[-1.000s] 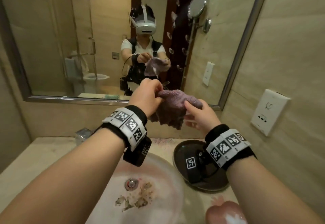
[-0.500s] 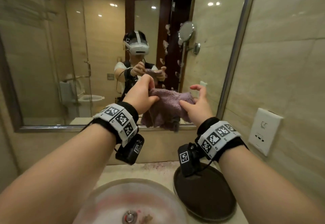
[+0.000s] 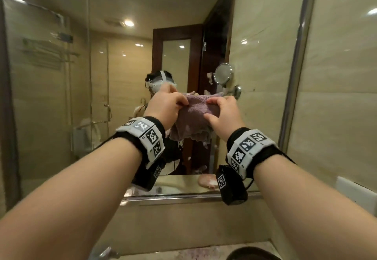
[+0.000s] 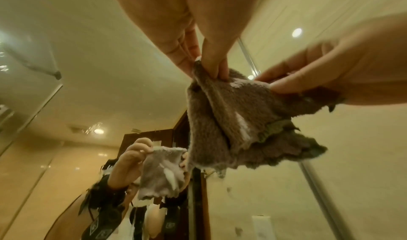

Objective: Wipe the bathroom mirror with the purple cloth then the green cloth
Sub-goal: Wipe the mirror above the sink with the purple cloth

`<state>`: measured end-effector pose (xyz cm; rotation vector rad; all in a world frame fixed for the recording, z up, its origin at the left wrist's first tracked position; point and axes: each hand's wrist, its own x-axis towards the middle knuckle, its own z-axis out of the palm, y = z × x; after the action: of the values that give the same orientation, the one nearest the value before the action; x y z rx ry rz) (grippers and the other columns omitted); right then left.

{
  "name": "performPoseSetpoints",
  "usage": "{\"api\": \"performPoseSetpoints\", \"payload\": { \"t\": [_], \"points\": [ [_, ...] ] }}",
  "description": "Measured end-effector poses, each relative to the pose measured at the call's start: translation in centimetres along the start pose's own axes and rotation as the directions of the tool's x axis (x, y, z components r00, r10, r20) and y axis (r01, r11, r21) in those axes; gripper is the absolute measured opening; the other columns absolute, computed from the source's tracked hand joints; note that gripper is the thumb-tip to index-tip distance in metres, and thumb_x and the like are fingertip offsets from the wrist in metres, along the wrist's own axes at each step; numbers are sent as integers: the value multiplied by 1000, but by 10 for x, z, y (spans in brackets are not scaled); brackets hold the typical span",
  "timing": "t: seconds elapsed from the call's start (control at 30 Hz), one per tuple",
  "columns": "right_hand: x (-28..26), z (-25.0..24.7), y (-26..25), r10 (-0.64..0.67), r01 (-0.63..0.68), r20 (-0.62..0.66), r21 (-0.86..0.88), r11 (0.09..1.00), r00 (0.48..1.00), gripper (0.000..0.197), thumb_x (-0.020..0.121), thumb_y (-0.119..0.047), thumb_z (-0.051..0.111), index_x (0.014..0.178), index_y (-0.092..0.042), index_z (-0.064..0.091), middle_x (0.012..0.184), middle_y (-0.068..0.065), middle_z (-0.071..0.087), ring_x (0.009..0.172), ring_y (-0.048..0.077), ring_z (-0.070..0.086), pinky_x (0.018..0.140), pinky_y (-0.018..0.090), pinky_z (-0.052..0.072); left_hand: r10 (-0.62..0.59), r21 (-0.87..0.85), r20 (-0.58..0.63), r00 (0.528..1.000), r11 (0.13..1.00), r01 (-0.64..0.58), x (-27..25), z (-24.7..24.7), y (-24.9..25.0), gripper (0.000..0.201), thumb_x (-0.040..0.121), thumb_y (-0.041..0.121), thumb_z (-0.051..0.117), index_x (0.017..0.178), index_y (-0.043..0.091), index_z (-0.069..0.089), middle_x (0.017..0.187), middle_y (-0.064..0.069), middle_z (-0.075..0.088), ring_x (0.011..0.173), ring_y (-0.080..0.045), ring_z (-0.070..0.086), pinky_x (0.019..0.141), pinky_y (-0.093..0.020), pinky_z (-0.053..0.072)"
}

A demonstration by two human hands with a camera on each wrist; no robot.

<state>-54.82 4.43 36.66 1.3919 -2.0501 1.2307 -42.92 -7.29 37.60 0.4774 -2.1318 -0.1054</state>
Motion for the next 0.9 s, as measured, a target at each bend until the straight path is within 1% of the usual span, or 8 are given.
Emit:
{"api": "performPoseSetpoints", "payload": {
  "t": [0.13, 0.33, 0.43, 0.53, 0.6, 0.7, 0.8, 0.9],
  "points": [
    [40, 6, -8, -45, 43, -42, -58, 997, 998, 45, 90, -19, 59, 134, -18, 46, 135, 4, 30, 119, 15, 43, 102, 19, 29, 1, 150, -31, 1000, 989, 4, 32, 0, -3, 36, 87, 12, 61, 122, 18, 57, 133, -4, 30, 118, -24, 39, 103, -34, 37],
    [108, 17, 5, -104, 102, -135, -28, 994, 985, 36, 94, -25, 52, 128, -16, 51, 134, 4, 33, 117, 19, 46, 105, 30, 35, -42, 249, -77, 996, 967, 61, 76, 18, 0, 49, 83, 13, 65, 127, 17, 42, 133, -3, 18, 119, -24, 36, 100, -38, 42],
    [136, 25, 19, -127, 119, -194, -52, 992, 973, 34, 92, -26, 55, 125, -17, 53, 130, 3, 36, 116, 19, 46, 102, 33, 40, -23, 328, -94, 995, 943, 53, 97, 33, -2, 56, 82, 15, 67, 131, 17, 38, 134, -3, 14, 119, -23, 36, 99, -34, 40],
    [153, 30, 36, -207, 144, -239, -256, 956, 949, 37, 90, -29, 57, 125, -21, 52, 131, 2, 34, 122, 21, 35, 105, 33, 31, 24, 365, -109, 994, 931, 17, 112, 46, -7, 47, 88, 19, 59, 131, 17, 39, 141, -1, 10, 123, -22, 34, 100, -34, 40],
    [159, 34, 48, -268, 132, -270, -431, 892, 925, 37, 88, -29, 58, 124, -25, 50, 136, 0, 25, 125, 21, 21, 106, 34, 23, 49, 416, -101, 994, 909, -2, 116, 51, -10, 47, 91, 24, 54, 135, 18, 35, 145, 0, 6, 128, -22, 29, 102, -35, 38],
    [160, 38, 55, -405, 193, -284, -559, 806, 869, 47, 83, -19, 62, 128, -22, 47, 142, 0, 13, 125, 18, 5, 109, 34, 19, 122, 680, -27, 992, 730, -71, 121, 59, -15, 68, 89, 34, 54, 146, 15, 21, 150, -8, 1, 139, -27, 10, 114, -37, 17],
    [157, 44, 50, -490, 349, -97, -584, 732, 866, 67, 92, -22, 53, 148, -13, 18, 154, 6, 10, 139, 20, 0, 115, 32, 4, 134, 772, 25, 991, 627, -105, 121, 63, -21, 72, 91, 37, 48, 150, 13, 12, 155, -10, 0, 143, -26, 1, 116, -36, 4],
    [156, 54, 46, -397, 335, -52, -442, 832, 916, 61, 101, -26, 31, 149, -10, -3, 158, 6, -7, 144, 19, -10, 113, 29, -10, 95, 811, 68, 993, 575, -110, 120, 63, -30, 70, 98, 40, 36, 151, 11, 0, 155, -7, -22, 142, -26, -19, 110, -35, -14]
  ]
}}
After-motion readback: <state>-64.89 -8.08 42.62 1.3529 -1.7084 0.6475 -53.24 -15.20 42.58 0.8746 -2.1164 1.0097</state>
